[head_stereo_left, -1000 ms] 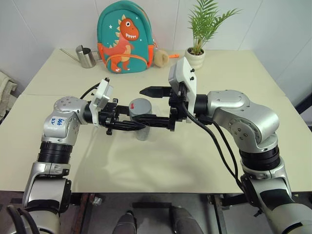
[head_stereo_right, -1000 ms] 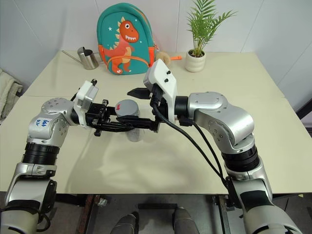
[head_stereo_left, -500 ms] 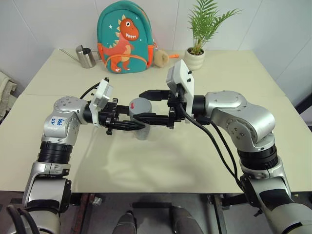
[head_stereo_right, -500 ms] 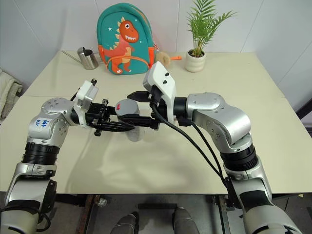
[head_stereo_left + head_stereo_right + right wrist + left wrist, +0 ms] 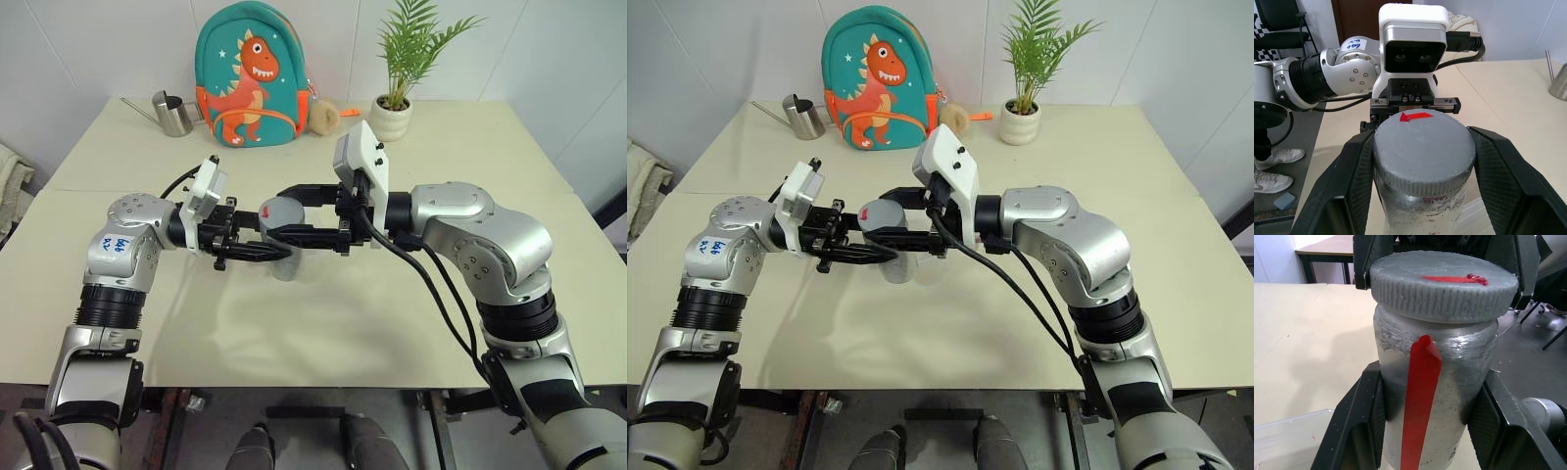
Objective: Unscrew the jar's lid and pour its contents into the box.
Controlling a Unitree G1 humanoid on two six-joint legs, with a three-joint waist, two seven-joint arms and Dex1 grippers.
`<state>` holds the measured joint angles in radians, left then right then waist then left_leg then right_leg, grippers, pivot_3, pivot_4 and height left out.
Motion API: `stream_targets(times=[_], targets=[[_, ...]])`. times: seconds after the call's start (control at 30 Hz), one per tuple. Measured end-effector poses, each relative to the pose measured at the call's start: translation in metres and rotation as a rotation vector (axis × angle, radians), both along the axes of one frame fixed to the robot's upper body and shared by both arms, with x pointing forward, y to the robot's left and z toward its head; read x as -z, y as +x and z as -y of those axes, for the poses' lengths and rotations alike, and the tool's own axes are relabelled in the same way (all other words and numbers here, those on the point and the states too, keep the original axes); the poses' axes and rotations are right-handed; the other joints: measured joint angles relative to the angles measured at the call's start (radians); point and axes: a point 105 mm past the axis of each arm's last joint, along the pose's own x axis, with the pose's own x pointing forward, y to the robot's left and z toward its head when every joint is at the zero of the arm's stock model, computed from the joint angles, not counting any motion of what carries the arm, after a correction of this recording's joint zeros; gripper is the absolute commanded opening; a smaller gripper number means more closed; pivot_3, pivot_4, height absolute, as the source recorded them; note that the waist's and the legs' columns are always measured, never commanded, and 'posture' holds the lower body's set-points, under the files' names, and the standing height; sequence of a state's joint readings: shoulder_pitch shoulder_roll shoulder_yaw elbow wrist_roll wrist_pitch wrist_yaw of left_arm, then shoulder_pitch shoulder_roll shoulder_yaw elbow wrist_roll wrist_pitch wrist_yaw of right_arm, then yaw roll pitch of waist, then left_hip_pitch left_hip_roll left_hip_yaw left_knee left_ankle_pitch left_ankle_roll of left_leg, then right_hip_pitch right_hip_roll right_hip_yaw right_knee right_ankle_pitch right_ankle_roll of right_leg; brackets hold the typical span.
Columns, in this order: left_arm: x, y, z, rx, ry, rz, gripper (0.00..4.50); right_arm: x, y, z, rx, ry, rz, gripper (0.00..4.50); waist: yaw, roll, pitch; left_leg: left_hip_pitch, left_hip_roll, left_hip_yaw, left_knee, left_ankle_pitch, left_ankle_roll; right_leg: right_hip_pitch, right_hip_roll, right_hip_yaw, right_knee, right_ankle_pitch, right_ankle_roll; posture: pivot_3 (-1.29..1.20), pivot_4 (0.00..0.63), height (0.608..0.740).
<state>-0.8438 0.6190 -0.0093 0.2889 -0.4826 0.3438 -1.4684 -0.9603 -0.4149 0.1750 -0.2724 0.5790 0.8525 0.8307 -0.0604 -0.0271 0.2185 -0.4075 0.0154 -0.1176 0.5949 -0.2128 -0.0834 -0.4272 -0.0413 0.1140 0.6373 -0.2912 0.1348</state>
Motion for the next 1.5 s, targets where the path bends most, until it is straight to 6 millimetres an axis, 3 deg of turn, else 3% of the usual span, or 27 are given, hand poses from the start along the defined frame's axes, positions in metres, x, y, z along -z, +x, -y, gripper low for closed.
stream_targets(times=[1.5], targets=[[-0.005,0.001,-0.003,-0.052,0.024,-0.012,1.86,-0.016,0.013,-0.001,-0.069,-0.076,0.072,2.55,-0.002,0.0,0.0,0.0,0.0,0.0,0.0,0.0,0.0,0.0,0.0,0.0,0.0,0.0,0.0,0.0,0.15,0.74]])
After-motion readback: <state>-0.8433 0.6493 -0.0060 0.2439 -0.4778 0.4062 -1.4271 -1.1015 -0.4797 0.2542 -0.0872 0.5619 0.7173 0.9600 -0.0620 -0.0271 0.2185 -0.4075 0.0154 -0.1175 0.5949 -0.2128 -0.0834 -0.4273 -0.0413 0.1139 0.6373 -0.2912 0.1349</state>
